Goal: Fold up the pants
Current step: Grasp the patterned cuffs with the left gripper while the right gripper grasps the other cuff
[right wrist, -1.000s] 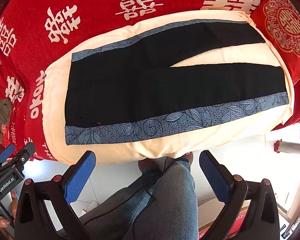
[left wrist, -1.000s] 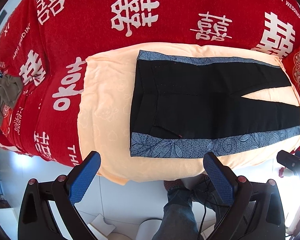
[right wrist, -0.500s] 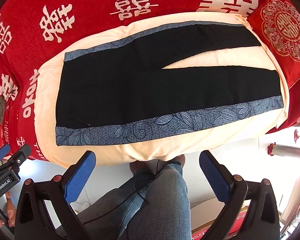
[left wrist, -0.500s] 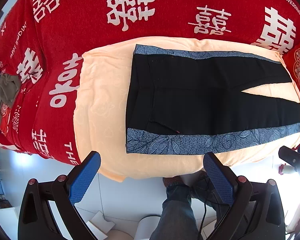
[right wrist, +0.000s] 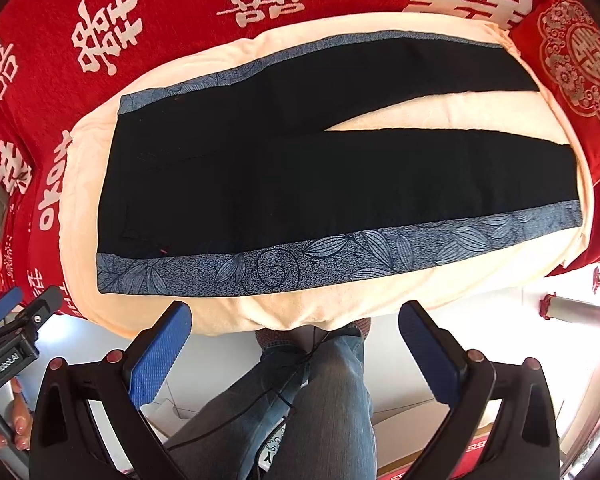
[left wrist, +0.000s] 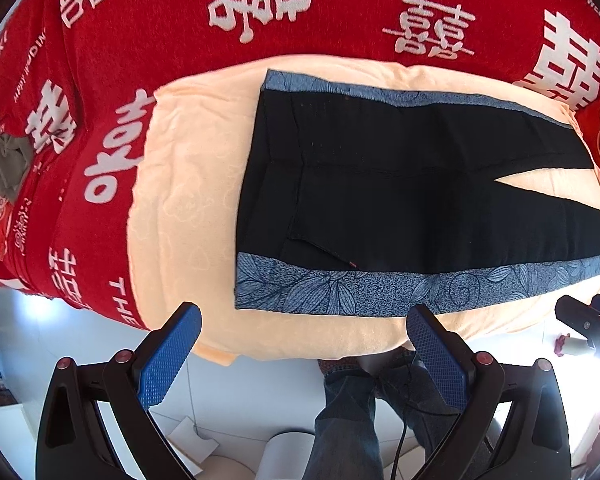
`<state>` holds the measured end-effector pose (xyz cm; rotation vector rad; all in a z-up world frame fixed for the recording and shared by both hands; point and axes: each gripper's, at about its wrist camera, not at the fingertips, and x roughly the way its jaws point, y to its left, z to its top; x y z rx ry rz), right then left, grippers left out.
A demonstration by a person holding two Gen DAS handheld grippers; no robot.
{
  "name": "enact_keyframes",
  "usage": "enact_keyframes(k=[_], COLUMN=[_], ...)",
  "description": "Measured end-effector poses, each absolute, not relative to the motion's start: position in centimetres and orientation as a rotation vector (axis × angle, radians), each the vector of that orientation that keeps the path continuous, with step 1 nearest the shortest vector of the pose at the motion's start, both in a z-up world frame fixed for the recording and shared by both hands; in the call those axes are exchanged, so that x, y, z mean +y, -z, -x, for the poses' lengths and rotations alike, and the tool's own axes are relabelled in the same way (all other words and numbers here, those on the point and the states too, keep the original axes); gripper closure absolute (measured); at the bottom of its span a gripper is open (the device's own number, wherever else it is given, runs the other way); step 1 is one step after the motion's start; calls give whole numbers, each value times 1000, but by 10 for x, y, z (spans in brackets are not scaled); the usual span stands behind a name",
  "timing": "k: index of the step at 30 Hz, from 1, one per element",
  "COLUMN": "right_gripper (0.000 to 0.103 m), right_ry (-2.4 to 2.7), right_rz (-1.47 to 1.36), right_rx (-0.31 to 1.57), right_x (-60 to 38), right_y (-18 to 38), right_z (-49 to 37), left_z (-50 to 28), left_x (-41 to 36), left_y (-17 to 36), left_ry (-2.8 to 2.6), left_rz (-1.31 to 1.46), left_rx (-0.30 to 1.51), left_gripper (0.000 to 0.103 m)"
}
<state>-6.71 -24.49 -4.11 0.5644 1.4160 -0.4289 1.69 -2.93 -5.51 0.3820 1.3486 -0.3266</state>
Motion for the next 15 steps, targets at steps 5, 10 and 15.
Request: enact_keyframes(k=[5, 10, 15], right_gripper=[0, 0, 20], right_ry=[326, 96, -33], right_rz=[-654, -1006, -1148], right_rx=[1397, 1328, 1274], right_x=[-249, -249, -230], right_y=[79, 143, 204], right_z=[67, 79, 83], left_z=[-18, -16, -10], left_x=[-29, -17, -3], left_y=[102, 149, 180], left_ry=[323, 356, 399], left_rz=[-297, -101, 4], left_rx=[1422, 1488, 1493], left_gripper=[0, 0, 0])
